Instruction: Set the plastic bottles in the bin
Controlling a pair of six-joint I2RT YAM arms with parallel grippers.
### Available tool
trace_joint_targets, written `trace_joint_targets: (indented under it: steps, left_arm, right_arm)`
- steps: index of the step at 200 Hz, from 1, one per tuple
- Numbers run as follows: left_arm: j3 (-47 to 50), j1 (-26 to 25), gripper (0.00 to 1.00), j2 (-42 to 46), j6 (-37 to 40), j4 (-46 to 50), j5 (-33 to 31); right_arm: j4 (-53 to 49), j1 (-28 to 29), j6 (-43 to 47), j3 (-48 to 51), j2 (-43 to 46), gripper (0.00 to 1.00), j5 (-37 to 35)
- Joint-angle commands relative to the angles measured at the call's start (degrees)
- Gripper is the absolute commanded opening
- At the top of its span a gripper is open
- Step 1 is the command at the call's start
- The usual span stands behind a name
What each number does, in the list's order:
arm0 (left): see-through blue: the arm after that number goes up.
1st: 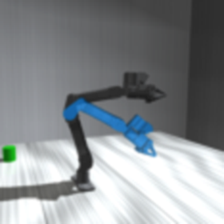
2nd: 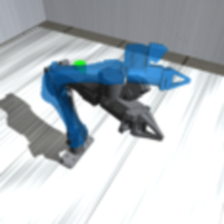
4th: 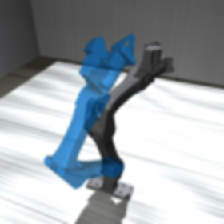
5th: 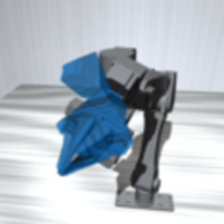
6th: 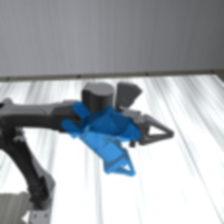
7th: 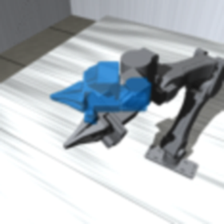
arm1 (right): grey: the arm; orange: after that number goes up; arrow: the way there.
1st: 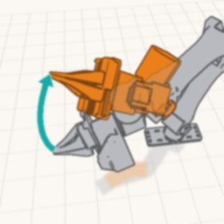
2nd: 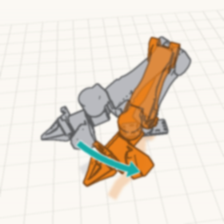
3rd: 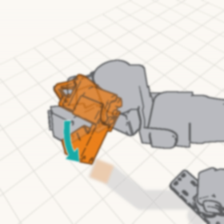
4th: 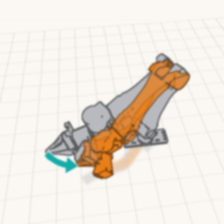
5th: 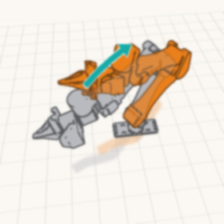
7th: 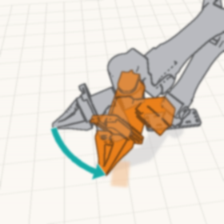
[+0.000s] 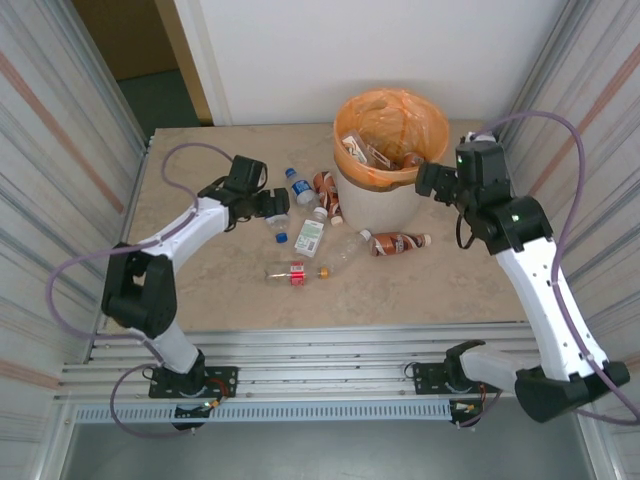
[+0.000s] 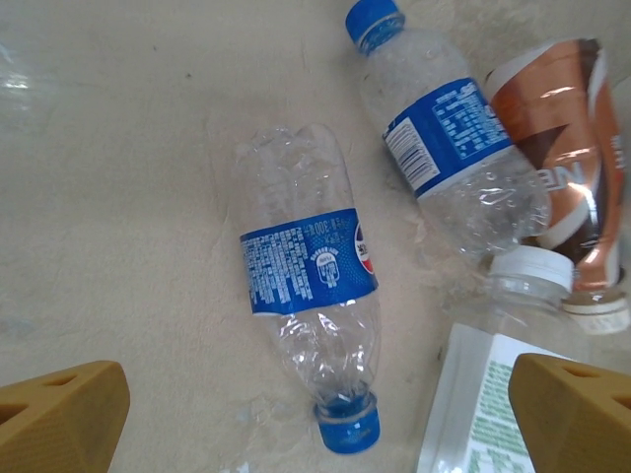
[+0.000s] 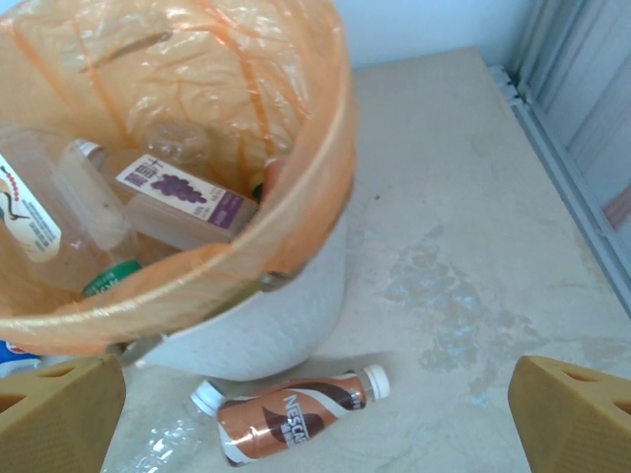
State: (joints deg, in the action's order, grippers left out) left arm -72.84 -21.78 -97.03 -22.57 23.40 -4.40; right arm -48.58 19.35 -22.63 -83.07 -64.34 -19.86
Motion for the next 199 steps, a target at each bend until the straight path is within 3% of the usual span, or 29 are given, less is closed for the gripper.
trace_joint_targets:
  steps: [1, 73, 199]
  left_arm:
    - [-3.76, 0.51, 0.99, -4.03, 0.86, 3.49, 0.50]
    - [-12.65, 0.85, 0.97, -16.20, 1.73, 6.98, 0.80]
    - [-21.12, 1.74, 0.90, -27.19, 2.17, 10.69, 0.12]
  right_arm:
    - [2.05, -0.55, -2.81, 2.14, 3.05, 0.98, -4.06]
    - [2.74, -0.83, -3.65, 5.45, 5.54, 0.98, -4.50]
    - [4.54, -0.91, -3.56, 5.75, 5.32, 0.98, -2.76]
